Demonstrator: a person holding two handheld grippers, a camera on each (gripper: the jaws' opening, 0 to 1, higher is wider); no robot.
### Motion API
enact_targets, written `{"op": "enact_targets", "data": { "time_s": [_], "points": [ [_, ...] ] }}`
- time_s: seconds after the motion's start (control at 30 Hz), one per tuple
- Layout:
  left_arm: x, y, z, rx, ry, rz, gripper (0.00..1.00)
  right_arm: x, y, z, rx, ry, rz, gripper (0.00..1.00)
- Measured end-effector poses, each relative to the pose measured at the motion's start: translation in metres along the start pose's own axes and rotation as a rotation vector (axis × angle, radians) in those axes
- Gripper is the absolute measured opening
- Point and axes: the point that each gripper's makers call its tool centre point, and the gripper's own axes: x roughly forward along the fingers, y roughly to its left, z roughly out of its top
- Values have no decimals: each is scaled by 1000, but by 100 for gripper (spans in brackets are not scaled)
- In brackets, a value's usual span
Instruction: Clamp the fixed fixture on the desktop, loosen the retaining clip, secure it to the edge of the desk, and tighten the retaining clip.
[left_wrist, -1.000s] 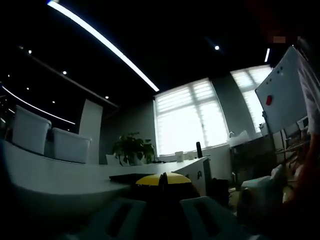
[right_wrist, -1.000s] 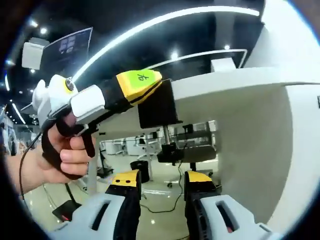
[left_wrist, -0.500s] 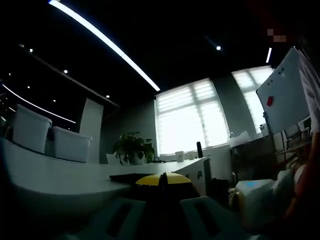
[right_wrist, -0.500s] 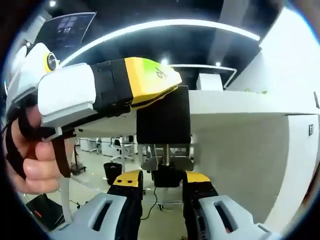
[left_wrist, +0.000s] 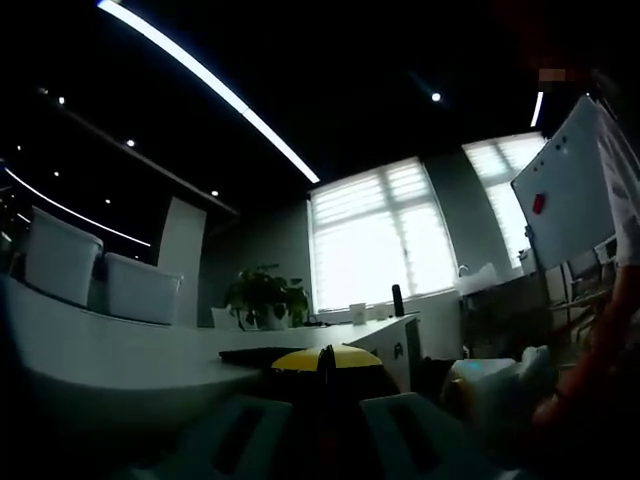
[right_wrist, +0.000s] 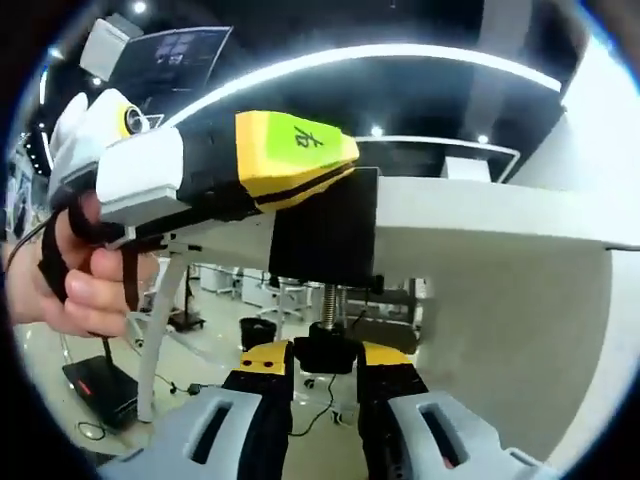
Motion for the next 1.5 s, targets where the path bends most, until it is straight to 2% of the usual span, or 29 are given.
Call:
{"op": "enact_targets", "data": {
  "time_s": [0.27, 0.37, 0.5, 0.6, 0.73, 0.83, 0.87, 1.0, 1.17, 1.2, 1.23, 1.33, 1.4, 1.43, 1.5],
  "points": [
    [0, 0, 0, -3, -3, 1, 2, 1, 5, 0, -50, 30, 286, 24],
    [-1, 0, 1, -3, -7, 0, 2, 1, 6, 1, -2, 52, 395, 24],
    [-1, 0, 0, 7, -6, -3, 2, 2, 3, 0, -23, 57, 452, 24],
    [-1, 0, 0, 9, -4, -3, 2, 1, 4, 0, -20, 56, 451, 24],
    [-1, -1, 0, 10, -5, -5, 2, -1, -1, -3, 46, 44, 354, 26],
    [-1, -1, 0, 9, -5, -4, 2, -5, -15, -10, 92, 37, 197, 38],
    [-1, -1, 0, 12, -4, -4, 2, -9, -16, -9, 107, 25, 159, 39],
    [-1, -1, 0, 18, -3, -5, 2, -23, -12, -6, 143, 0, 43, 38],
    [-1, -2, 0, 19, -5, -5, 2, -36, -8, 4, 250, -32, -169, 36],
    [-1, -2, 0, 21, -5, -5, 2, -38, -9, 12, 260, -68, -215, 36],
    [-1, -2, 0, 22, -4, -5, 2, -39, -5, 17, 265, -70, -249, 36],
    [0, -2, 0, 26, -5, -4, 2, -33, 4, 19, 156, -20, -278, 36],
    [0, -1, 0, 25, -4, -3, 2, -26, 4, 19, 108, -11, -302, 36],
    [0, -1, 0, 25, -2, -2, 2, -24, 2, 16, 103, 9, -325, 36],
    [0, -1, -1, 25, 3, -1, 2, -19, -3, 18, 141, -12, -350, 36]
  ]
}}
